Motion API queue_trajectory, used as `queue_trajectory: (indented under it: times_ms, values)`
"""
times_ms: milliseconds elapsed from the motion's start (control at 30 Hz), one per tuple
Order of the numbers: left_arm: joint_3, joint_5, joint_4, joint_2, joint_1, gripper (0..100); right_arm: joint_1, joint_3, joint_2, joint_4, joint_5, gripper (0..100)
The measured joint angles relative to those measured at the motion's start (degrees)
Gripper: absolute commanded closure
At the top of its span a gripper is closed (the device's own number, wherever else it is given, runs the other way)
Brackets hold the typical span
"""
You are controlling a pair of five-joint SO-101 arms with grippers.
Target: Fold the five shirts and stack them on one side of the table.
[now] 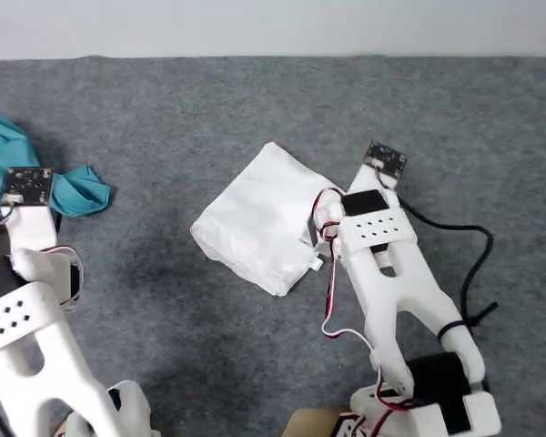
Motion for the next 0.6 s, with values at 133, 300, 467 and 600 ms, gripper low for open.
queue_trajectory:
  times_ms: [133, 300, 467, 600]
  values:
    - [2.81, 0.00, -2.46, 0.00, 0.00, 100, -0.62, -3.87, 4.04, -0.62, -0.62, 67.1]
    - [3.43, 0.00, -3.34, 0.00, 0.00, 100, -0.88, -10.73, 11.25, -0.70, -0.88, 67.1]
    - [3.43, -0.53, -4.31, 0.00, 0.00, 100, -3.52, -16.26, 18.55, -0.70, -1.49, 67.1]
    - [3.43, -1.58, -5.01, 0.00, 0.00, 100, -5.89, -20.31, 23.47, -0.70, -2.29, 67.1]
